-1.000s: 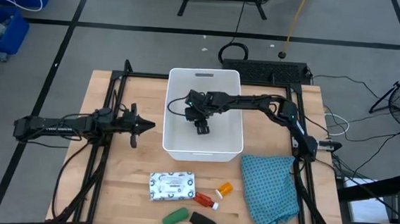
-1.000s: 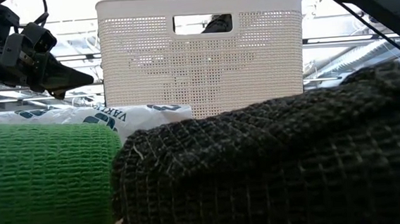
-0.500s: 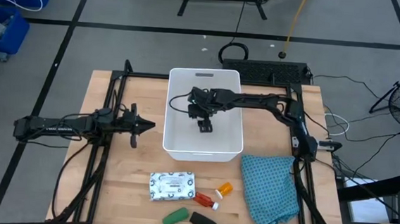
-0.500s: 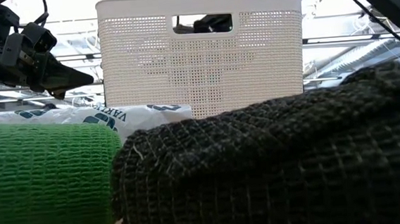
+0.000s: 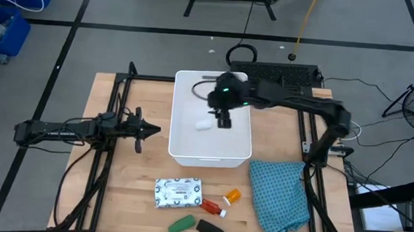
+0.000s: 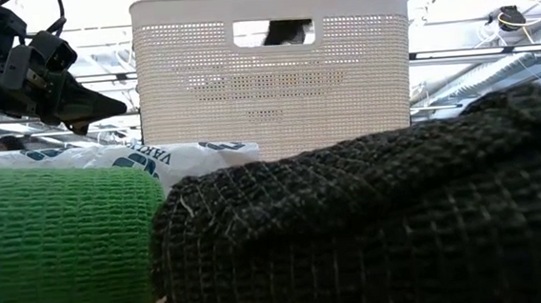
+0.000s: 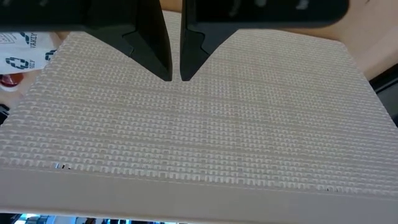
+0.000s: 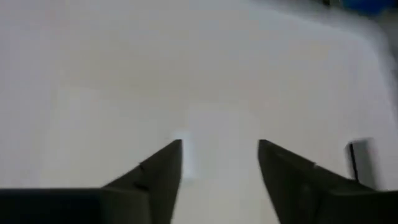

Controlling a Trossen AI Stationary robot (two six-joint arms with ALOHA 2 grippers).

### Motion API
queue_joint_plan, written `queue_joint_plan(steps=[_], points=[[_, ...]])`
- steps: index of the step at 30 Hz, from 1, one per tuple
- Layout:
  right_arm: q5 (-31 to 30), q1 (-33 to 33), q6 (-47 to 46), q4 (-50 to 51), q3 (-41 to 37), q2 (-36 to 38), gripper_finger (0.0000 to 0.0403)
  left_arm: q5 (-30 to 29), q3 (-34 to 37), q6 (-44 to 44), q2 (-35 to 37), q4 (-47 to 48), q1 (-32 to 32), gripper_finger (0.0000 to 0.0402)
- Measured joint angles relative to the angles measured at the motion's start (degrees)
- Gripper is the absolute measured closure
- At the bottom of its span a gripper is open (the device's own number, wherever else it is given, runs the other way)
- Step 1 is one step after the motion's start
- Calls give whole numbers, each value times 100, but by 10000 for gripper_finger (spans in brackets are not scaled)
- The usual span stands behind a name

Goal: Pick & place medical supplies in basket/bin
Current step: Put the white mailer bag into the white bin

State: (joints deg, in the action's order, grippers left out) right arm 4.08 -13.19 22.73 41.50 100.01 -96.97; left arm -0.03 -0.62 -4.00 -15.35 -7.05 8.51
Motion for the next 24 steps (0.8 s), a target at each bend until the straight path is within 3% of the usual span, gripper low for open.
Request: queue_joint_plan(steps=[6, 8, 11, 14, 19, 24], points=[[761, 413, -381, 38, -166, 1282, 367, 0, 0, 30, -2, 1, 0, 364], [880, 629, -382, 41, -439, 1714, 393, 0, 0, 42, -2, 0, -1, 364], [917, 967, -582, -109, -972, 2371, 391, -2, 0, 23, -2, 0, 1, 364], [546, 1341, -867, -560, -1697, 3141, 399, -2, 0, 20, -2, 0, -1, 364], [24, 1956, -1317, -1692, -3279, 4409, 401, -2, 0, 18, -1, 2, -1, 364], [43, 2329, -1519, -2537, -4782, 5555, 402, -2, 0, -1, 0, 4, 1, 364]])
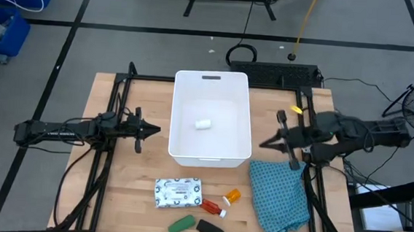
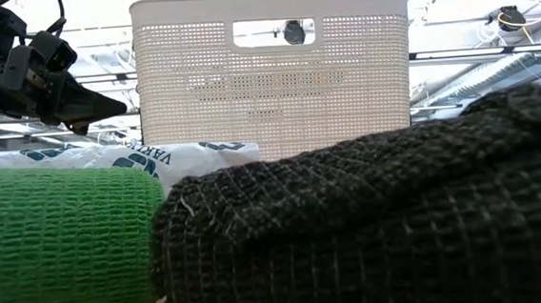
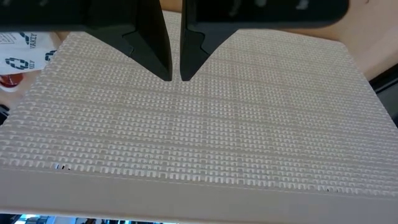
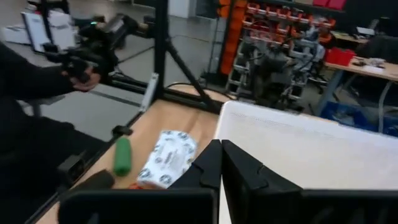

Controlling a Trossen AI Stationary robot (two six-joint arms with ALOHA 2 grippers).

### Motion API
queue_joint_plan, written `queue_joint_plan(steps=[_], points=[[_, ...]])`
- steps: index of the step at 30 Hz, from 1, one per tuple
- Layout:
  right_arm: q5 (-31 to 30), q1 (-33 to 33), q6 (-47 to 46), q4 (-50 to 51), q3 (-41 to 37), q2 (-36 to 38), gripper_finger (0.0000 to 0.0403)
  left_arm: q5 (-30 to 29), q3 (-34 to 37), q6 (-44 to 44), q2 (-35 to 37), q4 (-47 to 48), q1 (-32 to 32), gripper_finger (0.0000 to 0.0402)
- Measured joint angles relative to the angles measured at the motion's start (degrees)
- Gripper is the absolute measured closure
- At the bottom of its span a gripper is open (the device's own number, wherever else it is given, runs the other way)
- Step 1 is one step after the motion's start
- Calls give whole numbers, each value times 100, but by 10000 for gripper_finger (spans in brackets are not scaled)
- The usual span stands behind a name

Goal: Pick & place medical supplies in basket/bin
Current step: Put the white mailer bag into the white bin

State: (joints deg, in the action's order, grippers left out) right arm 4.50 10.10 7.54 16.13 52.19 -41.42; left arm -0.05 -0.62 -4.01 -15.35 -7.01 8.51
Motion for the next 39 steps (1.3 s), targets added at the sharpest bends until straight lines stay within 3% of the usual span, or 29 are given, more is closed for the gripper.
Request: queue_joint_plan(steps=[8, 15, 27, 32, 36, 39], points=[[309, -286, -198, -1477, -1734, 1276, 402, -4, 0, 44, -2, 0, 0, 364], [329, -478, -591, -2501, -2817, 1514, 403, -4, 0, 48, -2, -4, -1, 364], [300, -413, -28, -3682, -3677, 1632, 403, -11, 0, -202, 0, 195, 0, 364], [-142, -410, 273, -3993, -3997, 1632, 403, 61, 0, -310, 0, 516, -2, 364], [-152, -413, 471, -4210, -4211, 1639, 403, 128, -9, -248, -51, 605, -2, 364], [-143, -415, 492, -4194, -4219, 1649, 403, 590, -3, 15, -93, 481, -3, 364]])
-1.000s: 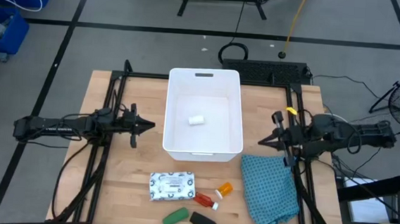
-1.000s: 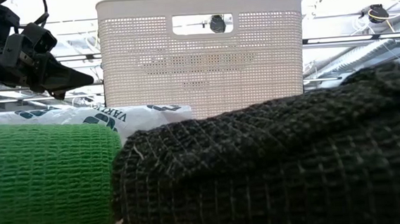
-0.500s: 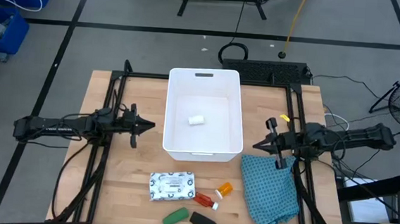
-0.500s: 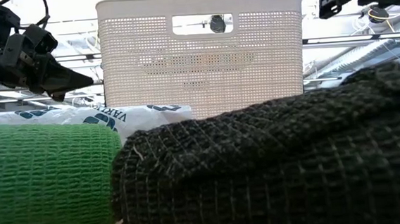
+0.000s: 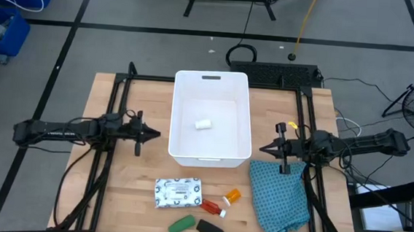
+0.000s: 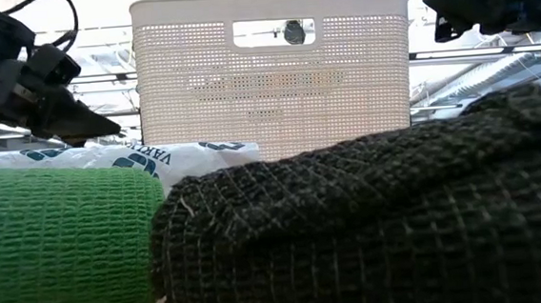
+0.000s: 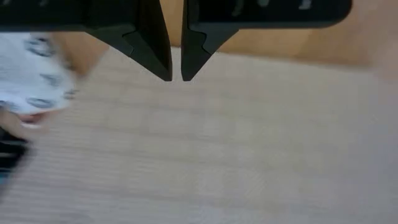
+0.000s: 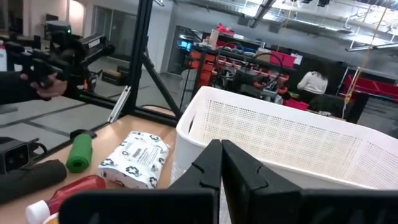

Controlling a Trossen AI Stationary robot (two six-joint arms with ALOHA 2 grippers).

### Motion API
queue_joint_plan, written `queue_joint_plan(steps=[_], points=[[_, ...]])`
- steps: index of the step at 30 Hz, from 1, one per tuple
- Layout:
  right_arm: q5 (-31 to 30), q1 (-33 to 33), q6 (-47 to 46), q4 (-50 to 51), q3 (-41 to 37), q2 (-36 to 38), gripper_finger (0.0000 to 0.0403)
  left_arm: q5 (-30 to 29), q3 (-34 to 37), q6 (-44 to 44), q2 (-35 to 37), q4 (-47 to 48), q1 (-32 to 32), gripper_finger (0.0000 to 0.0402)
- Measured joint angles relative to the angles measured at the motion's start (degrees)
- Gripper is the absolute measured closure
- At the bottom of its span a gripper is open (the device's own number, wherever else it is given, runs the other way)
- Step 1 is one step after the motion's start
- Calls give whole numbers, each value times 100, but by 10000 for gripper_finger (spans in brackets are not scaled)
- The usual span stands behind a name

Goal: Pick & place medical supplies in basket/bin
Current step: Put the white mailer bag into the white bin

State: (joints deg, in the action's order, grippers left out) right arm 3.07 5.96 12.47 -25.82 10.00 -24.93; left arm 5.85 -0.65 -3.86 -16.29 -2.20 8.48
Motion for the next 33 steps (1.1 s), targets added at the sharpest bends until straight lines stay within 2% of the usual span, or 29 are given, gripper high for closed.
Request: queue_joint_plan(steps=[3, 7, 14, 22, 27, 33], points=[[2, 0, 28, 84, 0, -2, 403, 476, -102, 53, 4, -415, -113, 364], [0, 0, 150, 87, 0, -2, 403, 387, -781, 149, 10, -152, -551, 364], [-2, 0, 38, 78, 0, -2, 403, -1013, -2459, 383, -424, 1479, -1664, 364], [-2, 0, 23, 78, 0, -2, 403, -2659, -3911, 601, -2139, 2360, -3263, 364], [-4, 0, 22, 80, 0, -2, 403, -3563, -4341, 1051, -3421, 2413, -4326, 364], [-4, 0, 24, 88, 0, -4, 403, -5196, -4456, 1347, -4736, 2446, -5401, 364]])
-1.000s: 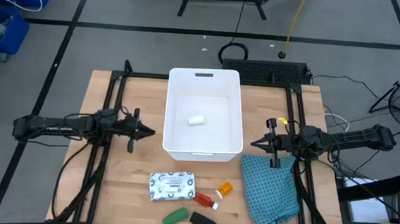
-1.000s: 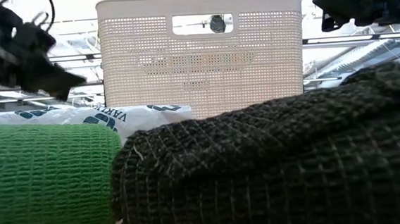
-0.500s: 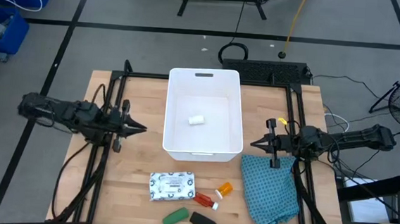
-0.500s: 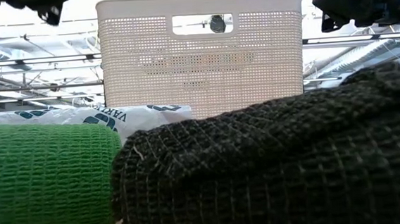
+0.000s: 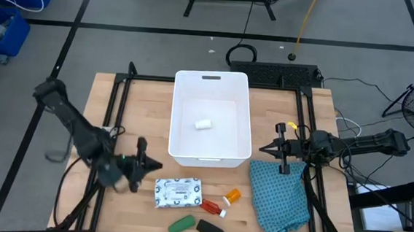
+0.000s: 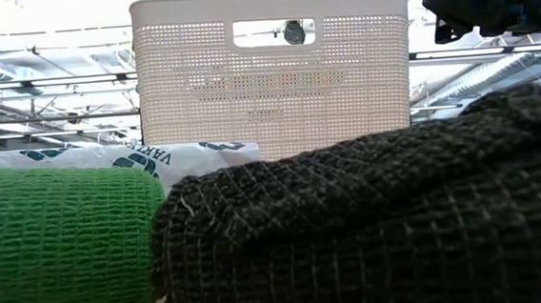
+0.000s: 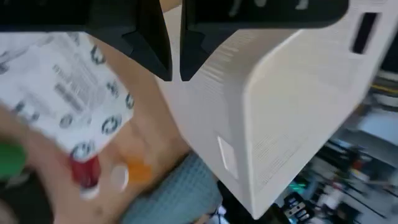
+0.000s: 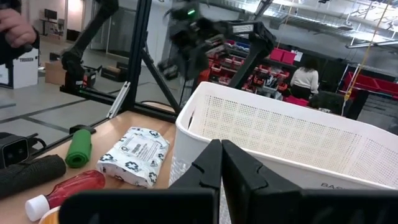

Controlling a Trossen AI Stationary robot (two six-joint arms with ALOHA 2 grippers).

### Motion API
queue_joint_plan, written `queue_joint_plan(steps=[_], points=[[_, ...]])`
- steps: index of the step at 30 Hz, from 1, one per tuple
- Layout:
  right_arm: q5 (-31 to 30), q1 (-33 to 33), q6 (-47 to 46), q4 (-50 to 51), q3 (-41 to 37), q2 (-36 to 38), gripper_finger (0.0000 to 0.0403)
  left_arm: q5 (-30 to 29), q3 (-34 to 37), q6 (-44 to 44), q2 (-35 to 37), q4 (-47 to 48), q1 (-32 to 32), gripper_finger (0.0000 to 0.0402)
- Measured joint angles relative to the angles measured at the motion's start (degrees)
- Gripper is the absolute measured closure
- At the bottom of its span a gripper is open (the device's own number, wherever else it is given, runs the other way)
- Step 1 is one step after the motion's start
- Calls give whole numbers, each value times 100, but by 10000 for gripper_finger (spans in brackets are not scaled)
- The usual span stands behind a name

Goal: Pick & place medical supplies in basket/bin
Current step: Put the white mailer bag into the white bin

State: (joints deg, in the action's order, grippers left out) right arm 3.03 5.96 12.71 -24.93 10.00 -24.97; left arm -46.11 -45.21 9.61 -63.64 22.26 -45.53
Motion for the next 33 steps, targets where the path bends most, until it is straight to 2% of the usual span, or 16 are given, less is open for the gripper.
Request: queue_joint_plan(steps=[2, 4, 7, 10, 13, 16, 20, 23, 29, 33], points=[[-2, 0, 0, 14, 0, -2, 403, -369, 0, -1, -347, -7, -244, 363], [0, 0, 0, 14, 0, -2, 403, -415, 0, -128, -624, -9, -444, 357], [-2, 0, -1, 14, 0, -2, 403, 214, 0, -578, -913, -41, -616, 331], [-2, 0, 0, 14, 0, -2, 403, 947, 0, -1216, -1098, -272, -695, 288], [-4, 0, -2, 14, 0, -2, 403, 1325, 0, -1488, -1264, -658, -785, 238], [-15, 0, -2, 14, 0, -4, 403, 1368, 0, -1621, -1414, -826, -892, 187], [-24, 0, -59, 11, 1, -7, 403, 1314, 0, -1754, -1753, -601, -936, 127], [-24, 0, -70, 11, 0, -7, 403, 1119, 0, -1326, -2063, -584, -939, 95], [-48, 0, -65, -50, -78, -11, 403, 1017, 0, -1169, -2501, -561, -939, 72], [-479, 0, -68, -52, -153, -13, 403, 1037, 0, -1234, -2704, -293, -926, 78]])
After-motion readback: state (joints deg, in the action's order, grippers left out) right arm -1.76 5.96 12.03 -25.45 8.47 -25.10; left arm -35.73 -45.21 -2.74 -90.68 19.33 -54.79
